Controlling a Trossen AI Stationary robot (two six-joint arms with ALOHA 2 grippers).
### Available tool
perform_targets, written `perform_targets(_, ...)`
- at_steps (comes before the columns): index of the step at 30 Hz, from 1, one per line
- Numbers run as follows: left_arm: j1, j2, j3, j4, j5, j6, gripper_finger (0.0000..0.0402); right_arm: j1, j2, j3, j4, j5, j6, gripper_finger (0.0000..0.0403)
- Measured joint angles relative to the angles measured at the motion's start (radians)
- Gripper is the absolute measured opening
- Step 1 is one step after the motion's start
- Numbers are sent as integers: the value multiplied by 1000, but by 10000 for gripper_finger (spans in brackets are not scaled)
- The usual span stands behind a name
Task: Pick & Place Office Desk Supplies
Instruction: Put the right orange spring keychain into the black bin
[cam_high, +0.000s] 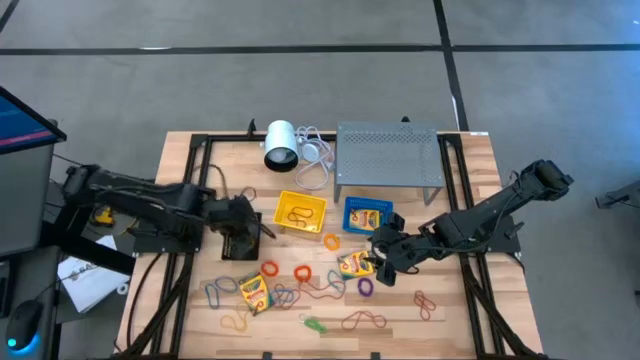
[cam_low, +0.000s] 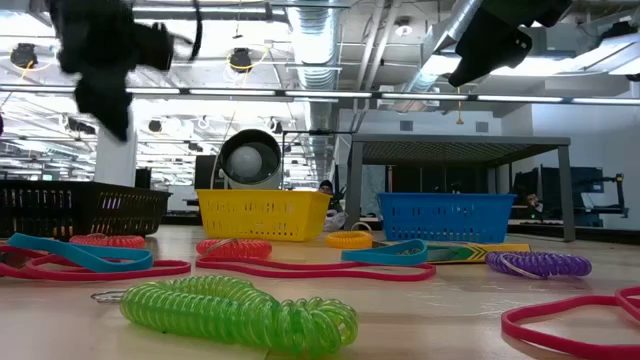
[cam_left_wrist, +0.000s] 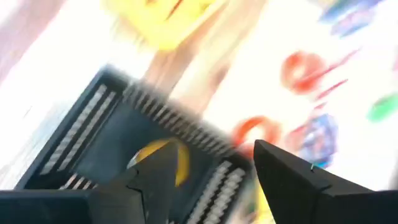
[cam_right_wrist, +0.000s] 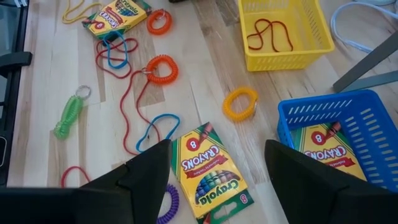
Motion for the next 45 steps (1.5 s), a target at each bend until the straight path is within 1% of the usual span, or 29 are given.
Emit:
perform_targets(3,-8,-74,0,162,85,48,203,0,0,0,-1,0,-1,253)
perform_targets(6,-45,-90,1,379,166,124,204,-8,0,0,2,0,-13,253)
perform_targets(8,-83,-72,3,495,178,198,203,-12,0,0,2,0,-13,253)
perform_targets(10,-109,-44,3,534,179,274,198,-15,0,0,2,0,-12,253)
perform_targets(14,-122,41,2,514,179,332,181,-15,0,0,2,-1,-9,253)
perform_targets(18,-121,151,2,516,175,380,169,-14,0,0,4,-1,-2,253)
perform_targets(21,-121,230,1,518,171,414,169,-14,0,0,4,-1,3,253)
perform_targets(25,-121,302,0,531,163,456,182,-12,0,0,3,-1,11,253)
perform_targets(28,-120,322,1,567,164,479,195,-11,0,0,2,-2,11,253)
perform_targets(31,-120,325,12,569,162,503,209,-11,0,0,1,-2,11,253)
perform_targets(34,-120,325,41,560,122,514,222,-11,0,0,-2,-2,11,253)
perform_targets(38,-120,325,109,479,100,560,231,-11,0,0,-2,-2,10,253)
perform_targets(40,-120,325,142,433,73,563,231,-11,0,0,-2,-2,9,253)
perform_targets(45,-114,343,214,333,65,559,225,-11,0,0,-2,-2,10,253)
